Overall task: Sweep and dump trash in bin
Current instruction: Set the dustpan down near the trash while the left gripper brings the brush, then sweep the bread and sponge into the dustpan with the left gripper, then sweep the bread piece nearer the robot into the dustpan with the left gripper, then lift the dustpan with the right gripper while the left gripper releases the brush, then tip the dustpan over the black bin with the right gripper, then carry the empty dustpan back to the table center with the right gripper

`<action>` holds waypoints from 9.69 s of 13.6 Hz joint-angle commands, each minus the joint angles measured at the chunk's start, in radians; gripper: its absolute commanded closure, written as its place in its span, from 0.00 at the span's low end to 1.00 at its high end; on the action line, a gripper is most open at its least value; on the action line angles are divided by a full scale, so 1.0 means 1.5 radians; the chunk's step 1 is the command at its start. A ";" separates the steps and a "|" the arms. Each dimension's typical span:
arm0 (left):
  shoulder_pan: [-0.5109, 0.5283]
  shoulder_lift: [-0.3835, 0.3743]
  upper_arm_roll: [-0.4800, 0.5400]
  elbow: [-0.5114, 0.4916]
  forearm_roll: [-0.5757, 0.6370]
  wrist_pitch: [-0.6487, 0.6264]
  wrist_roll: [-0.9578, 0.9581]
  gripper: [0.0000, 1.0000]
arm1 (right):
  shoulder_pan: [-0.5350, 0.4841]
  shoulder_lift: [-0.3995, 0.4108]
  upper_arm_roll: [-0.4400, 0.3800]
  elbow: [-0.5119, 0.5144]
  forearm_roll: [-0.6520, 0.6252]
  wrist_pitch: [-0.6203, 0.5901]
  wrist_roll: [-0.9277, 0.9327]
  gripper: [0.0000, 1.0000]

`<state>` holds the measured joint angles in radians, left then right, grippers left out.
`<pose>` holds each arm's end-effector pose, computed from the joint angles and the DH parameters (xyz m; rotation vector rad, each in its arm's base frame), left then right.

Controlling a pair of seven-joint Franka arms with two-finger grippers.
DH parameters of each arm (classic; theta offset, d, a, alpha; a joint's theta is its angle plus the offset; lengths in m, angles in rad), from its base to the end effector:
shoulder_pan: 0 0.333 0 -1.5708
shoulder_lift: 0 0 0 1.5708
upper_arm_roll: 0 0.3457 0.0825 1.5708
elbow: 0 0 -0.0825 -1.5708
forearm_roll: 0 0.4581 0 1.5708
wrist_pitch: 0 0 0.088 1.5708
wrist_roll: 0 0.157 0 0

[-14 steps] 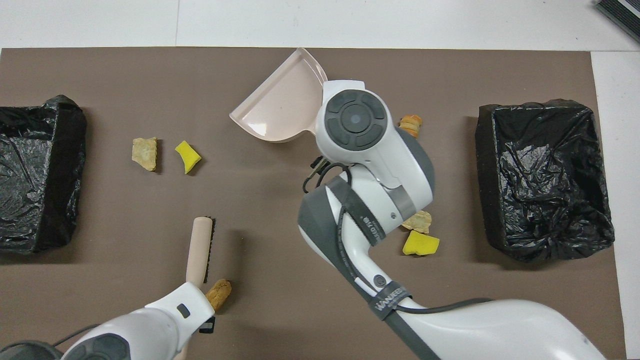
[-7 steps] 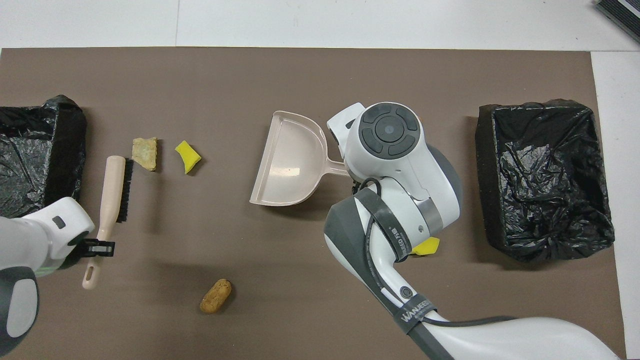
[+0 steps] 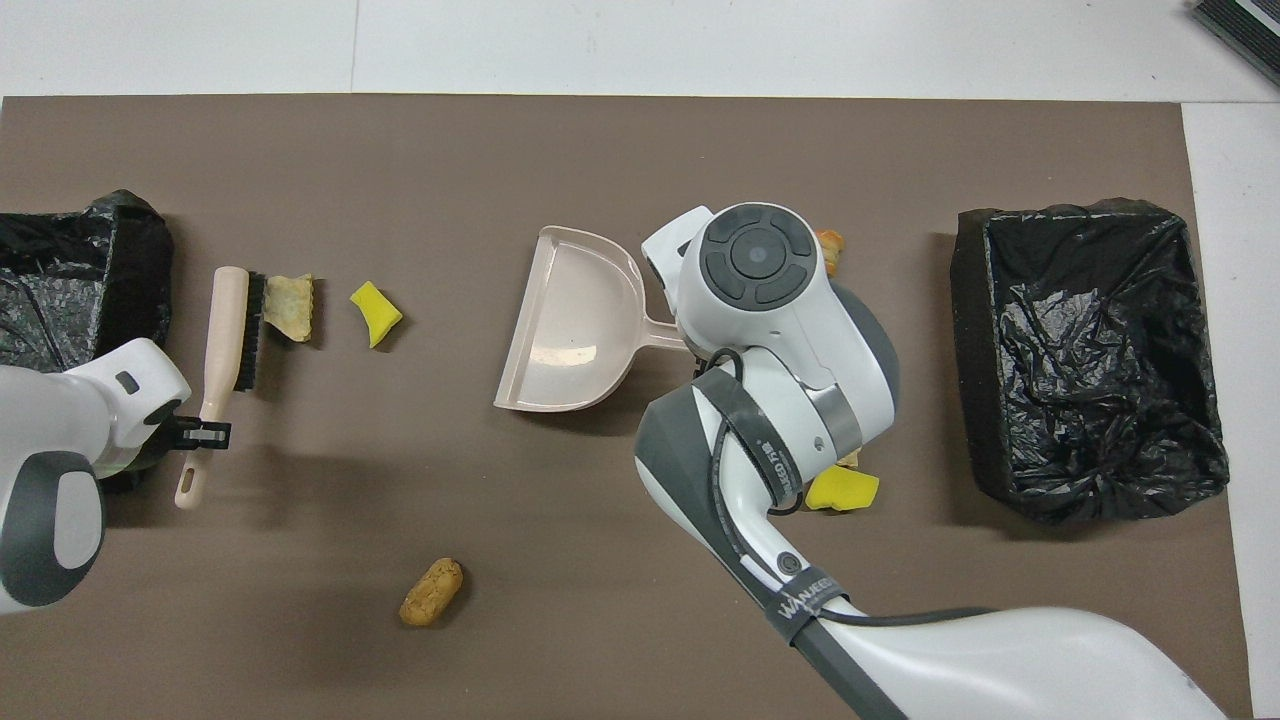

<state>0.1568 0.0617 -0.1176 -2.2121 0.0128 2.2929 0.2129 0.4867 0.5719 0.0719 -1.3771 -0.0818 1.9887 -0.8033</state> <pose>0.5970 0.0240 0.2847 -3.1236 0.2847 -0.0299 0.6937 0.4123 0.3341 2.3892 1.9746 0.0565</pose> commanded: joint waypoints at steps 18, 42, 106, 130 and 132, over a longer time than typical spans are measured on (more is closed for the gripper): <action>-0.289 -0.049 0.002 0.043 -0.074 -0.200 -0.494 1.00 | -0.046 -0.030 0.041 0.006 0.043 -0.008 -0.144 1.00; -0.531 -0.331 -0.005 -0.276 -0.141 -0.276 -0.904 1.00 | 0.073 -0.366 0.040 -0.523 0.067 0.115 -0.111 1.00; -0.107 -0.084 -0.014 0.229 -0.043 -0.314 -0.207 0.00 | -0.510 -0.416 0.038 -0.227 -0.307 -0.135 -0.394 1.00; -0.119 -0.093 0.021 0.337 -0.028 -0.460 -0.167 0.00 | -0.017 0.073 0.220 0.104 -0.228 -0.017 1.058 1.00; -0.145 -0.091 0.043 0.337 -0.031 -0.440 -0.163 0.00 | -0.001 0.094 0.219 0.099 -0.236 -0.008 1.117 1.00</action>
<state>-0.0105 -0.0769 -0.0950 -1.7179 -0.0443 1.6182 -0.0459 0.4718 0.6775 0.3998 -1.2557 -0.4053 1.9624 0.8017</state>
